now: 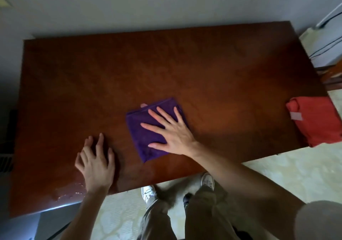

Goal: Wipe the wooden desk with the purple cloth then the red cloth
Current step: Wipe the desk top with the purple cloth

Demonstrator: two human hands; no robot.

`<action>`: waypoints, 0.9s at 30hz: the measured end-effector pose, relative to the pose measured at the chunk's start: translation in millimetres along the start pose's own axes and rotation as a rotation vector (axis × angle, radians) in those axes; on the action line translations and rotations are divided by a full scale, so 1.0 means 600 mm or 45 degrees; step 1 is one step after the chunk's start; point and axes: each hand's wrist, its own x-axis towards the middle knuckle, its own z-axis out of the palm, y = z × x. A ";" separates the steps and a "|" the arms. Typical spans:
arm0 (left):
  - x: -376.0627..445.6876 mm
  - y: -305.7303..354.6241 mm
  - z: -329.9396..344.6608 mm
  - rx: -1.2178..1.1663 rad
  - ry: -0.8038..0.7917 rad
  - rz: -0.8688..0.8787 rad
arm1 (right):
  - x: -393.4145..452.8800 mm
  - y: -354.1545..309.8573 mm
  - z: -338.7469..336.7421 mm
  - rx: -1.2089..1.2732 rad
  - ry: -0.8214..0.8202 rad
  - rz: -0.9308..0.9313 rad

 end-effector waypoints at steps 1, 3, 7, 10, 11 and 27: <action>0.000 0.023 0.008 0.013 -0.019 0.054 | -0.024 0.031 -0.005 -0.013 0.004 0.037; -0.004 0.083 0.027 0.024 -0.046 0.154 | -0.072 0.092 -0.016 -0.043 0.000 0.109; -0.026 0.225 0.080 0.031 -0.149 0.342 | -0.173 0.189 -0.039 -0.073 -0.036 0.318; -0.045 0.321 0.125 0.028 -0.235 0.463 | -0.299 0.238 -0.044 -0.070 -0.030 0.558; -0.047 0.348 0.139 0.035 -0.257 0.497 | -0.345 0.252 -0.044 -0.061 -0.020 0.624; 0.002 0.503 0.232 0.131 -0.080 0.385 | -0.086 0.516 -0.060 0.038 0.059 0.389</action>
